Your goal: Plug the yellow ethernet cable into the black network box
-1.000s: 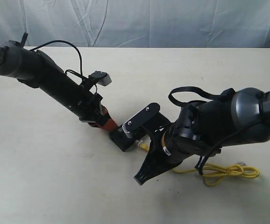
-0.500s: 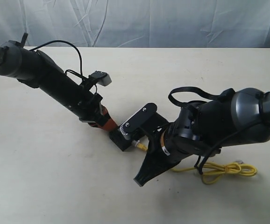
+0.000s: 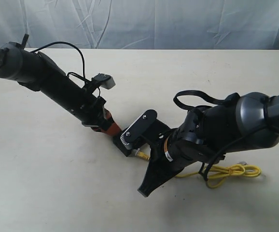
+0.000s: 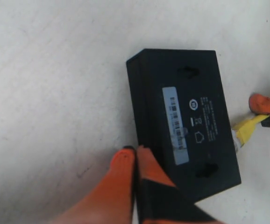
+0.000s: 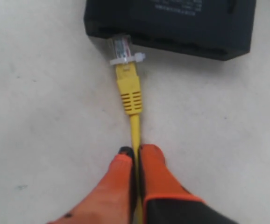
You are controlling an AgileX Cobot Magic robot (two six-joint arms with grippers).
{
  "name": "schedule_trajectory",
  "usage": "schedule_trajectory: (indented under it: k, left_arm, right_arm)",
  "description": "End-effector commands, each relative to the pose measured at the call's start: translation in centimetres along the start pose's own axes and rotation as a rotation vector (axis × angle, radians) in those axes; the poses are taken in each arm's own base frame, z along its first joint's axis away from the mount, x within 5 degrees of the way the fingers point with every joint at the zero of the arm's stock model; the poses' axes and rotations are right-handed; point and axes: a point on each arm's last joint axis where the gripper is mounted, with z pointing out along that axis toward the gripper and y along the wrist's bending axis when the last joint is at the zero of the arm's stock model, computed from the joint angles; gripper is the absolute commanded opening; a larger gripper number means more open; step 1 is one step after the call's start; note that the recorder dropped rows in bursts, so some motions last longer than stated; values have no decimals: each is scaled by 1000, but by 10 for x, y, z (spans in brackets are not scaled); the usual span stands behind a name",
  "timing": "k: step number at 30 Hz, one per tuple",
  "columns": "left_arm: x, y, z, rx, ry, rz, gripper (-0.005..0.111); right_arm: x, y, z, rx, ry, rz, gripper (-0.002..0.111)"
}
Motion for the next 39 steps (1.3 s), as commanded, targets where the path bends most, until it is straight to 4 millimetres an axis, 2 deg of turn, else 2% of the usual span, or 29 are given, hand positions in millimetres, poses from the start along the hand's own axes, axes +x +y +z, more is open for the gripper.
schedule_trajectory:
  k: [1, 21, 28, 39]
  left_arm:
    - [3, 0, 3, -15, 27, 21, 0]
    - [3, 0, 3, -17, 30, 25, 0]
    - [3, 0, 3, -18, 31, 26, 0]
    - [3, 0, 3, -14, 31, 26, 0]
  right_arm:
    - [0, 0, 2, -3, 1, 36, -1]
    - [7, -2, 0, 18, 80, 77, -1]
    - [4, -4, -12, 27, 54, 80, -1]
    - [0, -1, -2, 2, -1, 78, -1]
